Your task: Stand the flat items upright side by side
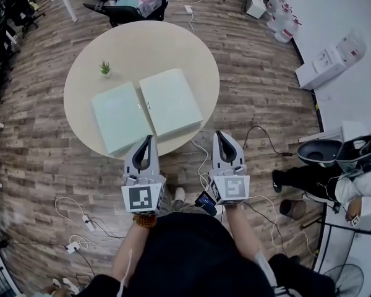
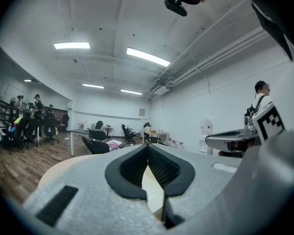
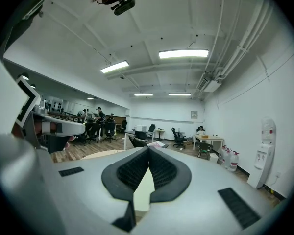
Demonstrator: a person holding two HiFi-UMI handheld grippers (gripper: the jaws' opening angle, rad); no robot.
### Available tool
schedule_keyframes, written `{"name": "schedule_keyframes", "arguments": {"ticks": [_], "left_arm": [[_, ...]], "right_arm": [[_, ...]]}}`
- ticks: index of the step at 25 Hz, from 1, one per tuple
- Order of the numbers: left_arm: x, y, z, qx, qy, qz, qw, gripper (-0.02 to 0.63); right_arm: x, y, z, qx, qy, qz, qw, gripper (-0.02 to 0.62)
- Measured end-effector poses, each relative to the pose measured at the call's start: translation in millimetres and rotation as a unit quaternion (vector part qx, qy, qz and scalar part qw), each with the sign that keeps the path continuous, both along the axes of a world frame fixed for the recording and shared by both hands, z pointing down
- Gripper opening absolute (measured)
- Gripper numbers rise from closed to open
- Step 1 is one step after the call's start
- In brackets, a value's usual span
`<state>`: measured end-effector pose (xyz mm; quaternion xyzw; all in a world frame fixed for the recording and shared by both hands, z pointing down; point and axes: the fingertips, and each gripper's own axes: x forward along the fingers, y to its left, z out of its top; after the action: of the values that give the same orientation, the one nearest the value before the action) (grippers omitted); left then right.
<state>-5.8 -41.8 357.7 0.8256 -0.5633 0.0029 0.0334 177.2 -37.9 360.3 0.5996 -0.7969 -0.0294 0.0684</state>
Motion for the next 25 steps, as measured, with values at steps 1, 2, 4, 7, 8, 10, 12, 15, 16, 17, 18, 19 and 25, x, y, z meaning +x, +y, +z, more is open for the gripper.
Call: {"name": "schedule_keyframes", "arguments": {"ticks": [1, 2, 4, 7, 8, 10, 12, 15, 16, 17, 18, 19, 25], "left_arm": [[-3, -4, 0, 0.002, 0.0, 0.0, 1.0, 0.012], [-6, -7, 0, 0.004, 0.0, 0.001, 1.0, 0.012], [-15, -14, 2, 0.006, 0.0, 0.002, 1.0, 0.012], [-32, -22, 5, 0.008, 0.006, -0.005, 0.9999, 0.011], [-37, -25, 5, 0.01, 0.01, -0.004, 0.9999, 0.011], [-46, -29, 7, 0.01, 0.023, 0.0, 0.9997, 0.011], [-55, -34, 11, 0.01, 0.029, 0.007, 0.9995, 0.012], [-69, -41, 17, -0.002, 0.031, 0.006, 0.9995, 0.012], [-72, -43, 20, -0.005, 0.033, 0.006, 0.9994, 0.012], [-74, -44, 22, -0.007, 0.035, 0.008, 0.9993, 0.011], [-76, -46, 26, -0.009, 0.038, 0.01, 0.9992, 0.012], [-76, -47, 29, -0.011, 0.04, 0.013, 0.9991, 0.012], [-75, -59, 47, -0.029, 0.035, 0.018, 0.9988, 0.012]], "right_arm": [[-4, -4, -1, 0.001, 0.002, -0.001, 1.0, -0.002], [-8, -7, -1, 0.002, 0.004, -0.003, 1.0, -0.002], [-18, -14, -2, 0.001, 0.008, -0.007, 1.0, -0.002], [-35, -23, -3, -0.002, 0.015, -0.016, 1.0, -0.002], [-41, -26, -2, -0.004, 0.018, -0.019, 1.0, -0.002], [-53, -31, 2, -0.011, 0.028, -0.025, 0.999, 0.0], [-63, -36, 7, -0.017, 0.037, -0.026, 0.999, 0.0], [-70, -43, 12, -0.025, 0.046, -0.02, 0.998, 0.0], [-71, -44, 14, -0.028, 0.049, -0.02, 0.998, 0.0], [-71, -46, 17, -0.032, 0.051, -0.019, 0.998, 0.0], [-70, -48, 19, -0.035, 0.053, -0.019, 0.998, 0.0], [-69, -51, 21, -0.038, 0.055, -0.018, 0.998, 0.0], [-61, -71, 27, -0.042, 0.06, -0.019, 0.997, 0.0]]}}
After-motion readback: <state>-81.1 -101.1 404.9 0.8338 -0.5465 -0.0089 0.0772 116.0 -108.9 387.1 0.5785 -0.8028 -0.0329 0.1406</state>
